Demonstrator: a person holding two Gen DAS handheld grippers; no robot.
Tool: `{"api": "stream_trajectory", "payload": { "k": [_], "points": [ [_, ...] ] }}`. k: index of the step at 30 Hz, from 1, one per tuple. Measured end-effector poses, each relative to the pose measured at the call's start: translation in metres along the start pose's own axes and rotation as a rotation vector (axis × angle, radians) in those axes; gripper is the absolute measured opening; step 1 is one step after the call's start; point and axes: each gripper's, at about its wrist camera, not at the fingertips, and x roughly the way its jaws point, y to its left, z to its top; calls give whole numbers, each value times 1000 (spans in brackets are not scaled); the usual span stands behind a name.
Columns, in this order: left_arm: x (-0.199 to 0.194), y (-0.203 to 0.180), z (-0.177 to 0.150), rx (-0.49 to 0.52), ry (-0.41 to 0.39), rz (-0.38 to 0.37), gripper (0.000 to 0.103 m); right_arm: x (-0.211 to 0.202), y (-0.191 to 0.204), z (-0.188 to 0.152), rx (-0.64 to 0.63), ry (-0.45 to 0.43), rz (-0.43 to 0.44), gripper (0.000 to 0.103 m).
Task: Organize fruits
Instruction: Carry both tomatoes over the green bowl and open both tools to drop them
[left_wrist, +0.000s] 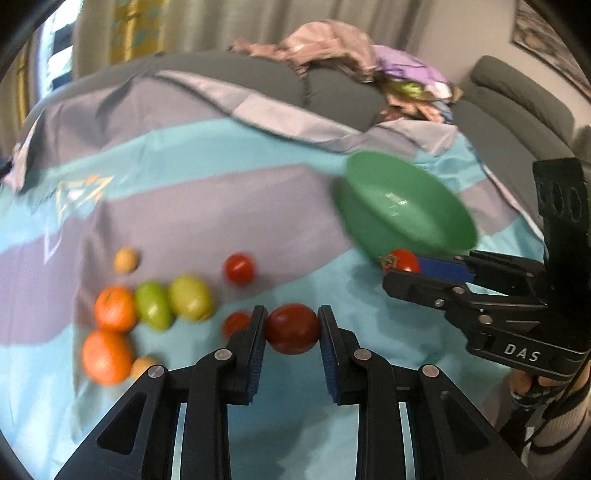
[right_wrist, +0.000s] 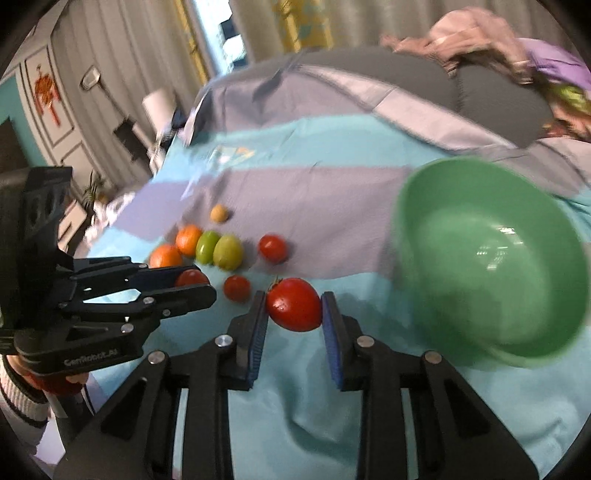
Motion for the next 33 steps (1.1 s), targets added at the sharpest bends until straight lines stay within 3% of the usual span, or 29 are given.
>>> {"api": "stream_trajectory", "payload": {
  "k": [11, 17, 24, 26, 28, 33],
  "points": [
    [30, -78, 71, 161, -95, -108, 28, -46, -69, 4, 141, -122, -136, 30],
    [69, -101, 81, 185, -25, -94, 28, -33, -90, 0, 186, -74, -174, 32],
    [75, -100, 75, 181, 2, -62, 28, -44, -99, -9, 222, -86, -183, 34],
    [63, -92, 73, 158, -15, -52, 40, -51, -98, -13, 228, -95, -189, 38],
    [49, -81, 68, 138, -32, -35, 46, -61, -97, -17, 234, -102, -191, 39],
    [13, -36, 30, 82, -30, 69, 46, -81, -88, -32, 243, -114, -183, 47]
  ]
}}
